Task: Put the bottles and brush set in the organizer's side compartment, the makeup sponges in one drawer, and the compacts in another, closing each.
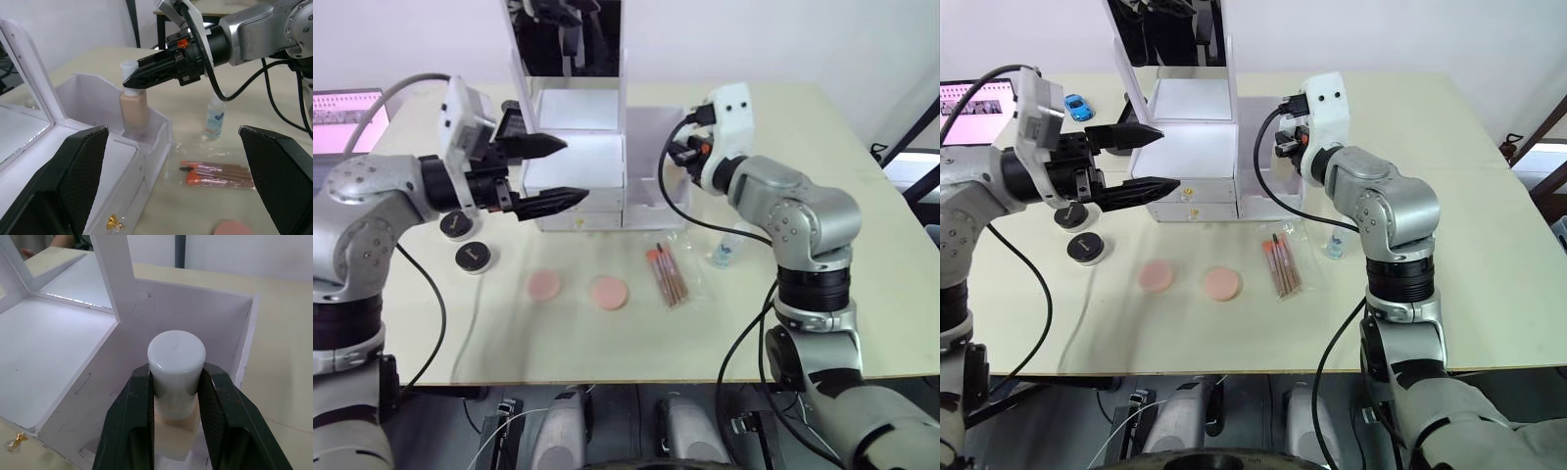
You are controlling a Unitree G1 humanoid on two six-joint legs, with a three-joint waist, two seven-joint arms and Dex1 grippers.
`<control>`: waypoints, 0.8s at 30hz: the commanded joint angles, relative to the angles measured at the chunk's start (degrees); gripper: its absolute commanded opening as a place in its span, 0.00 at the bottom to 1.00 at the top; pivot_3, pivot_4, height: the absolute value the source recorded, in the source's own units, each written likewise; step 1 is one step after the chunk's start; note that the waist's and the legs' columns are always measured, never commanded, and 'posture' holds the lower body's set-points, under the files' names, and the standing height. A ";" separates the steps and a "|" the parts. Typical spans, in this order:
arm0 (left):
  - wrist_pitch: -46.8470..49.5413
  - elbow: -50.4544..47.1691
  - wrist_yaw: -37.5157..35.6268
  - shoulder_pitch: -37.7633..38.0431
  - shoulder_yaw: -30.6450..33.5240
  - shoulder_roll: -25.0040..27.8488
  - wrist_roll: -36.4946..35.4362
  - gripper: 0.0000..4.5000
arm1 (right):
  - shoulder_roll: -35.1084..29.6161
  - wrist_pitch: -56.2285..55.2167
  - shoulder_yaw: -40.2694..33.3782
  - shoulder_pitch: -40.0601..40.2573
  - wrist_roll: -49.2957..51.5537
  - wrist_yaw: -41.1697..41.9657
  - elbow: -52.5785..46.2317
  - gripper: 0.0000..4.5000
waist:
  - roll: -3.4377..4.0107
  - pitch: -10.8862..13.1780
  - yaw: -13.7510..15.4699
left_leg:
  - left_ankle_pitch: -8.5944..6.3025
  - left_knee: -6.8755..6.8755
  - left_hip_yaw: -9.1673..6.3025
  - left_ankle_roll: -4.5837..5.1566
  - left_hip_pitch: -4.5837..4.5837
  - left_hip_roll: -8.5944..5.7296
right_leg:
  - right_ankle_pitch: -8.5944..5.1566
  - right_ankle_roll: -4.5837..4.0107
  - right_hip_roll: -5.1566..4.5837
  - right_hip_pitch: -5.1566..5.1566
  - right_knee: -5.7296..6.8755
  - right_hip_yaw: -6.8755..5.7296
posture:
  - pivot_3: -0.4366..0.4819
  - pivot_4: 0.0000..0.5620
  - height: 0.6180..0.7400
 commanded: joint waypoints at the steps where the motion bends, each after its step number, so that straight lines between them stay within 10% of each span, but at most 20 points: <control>1: -0.56 -1.70 0.22 0.29 2.12 1.16 -0.75 1.00 | 0.15 0.65 0.42 1.26 -1.43 -0.40 0.01 0.16 | -0.02 -0.02 0.04 | 0.00 0.00 0.00 0.00 0.03 0.00 | 0.00 -0.01 0.00 0.03 0.00 0.00 | 0.48 0.27 1.00; 24: -1.44 -0.01 -0.62 -1.22 0.32 0.32 -0.67 1.00 | 0.28 0.12 2.85 4.09 -6.78 -0.18 0.66 0.16 | -0.03 -0.02 0.07 | 0.00 -0.06 0.03 0.00 -0.09 0.00 | 0.01 -0.01 0.00 -0.10 -0.04 0.03 | 0.48 0.27 1.00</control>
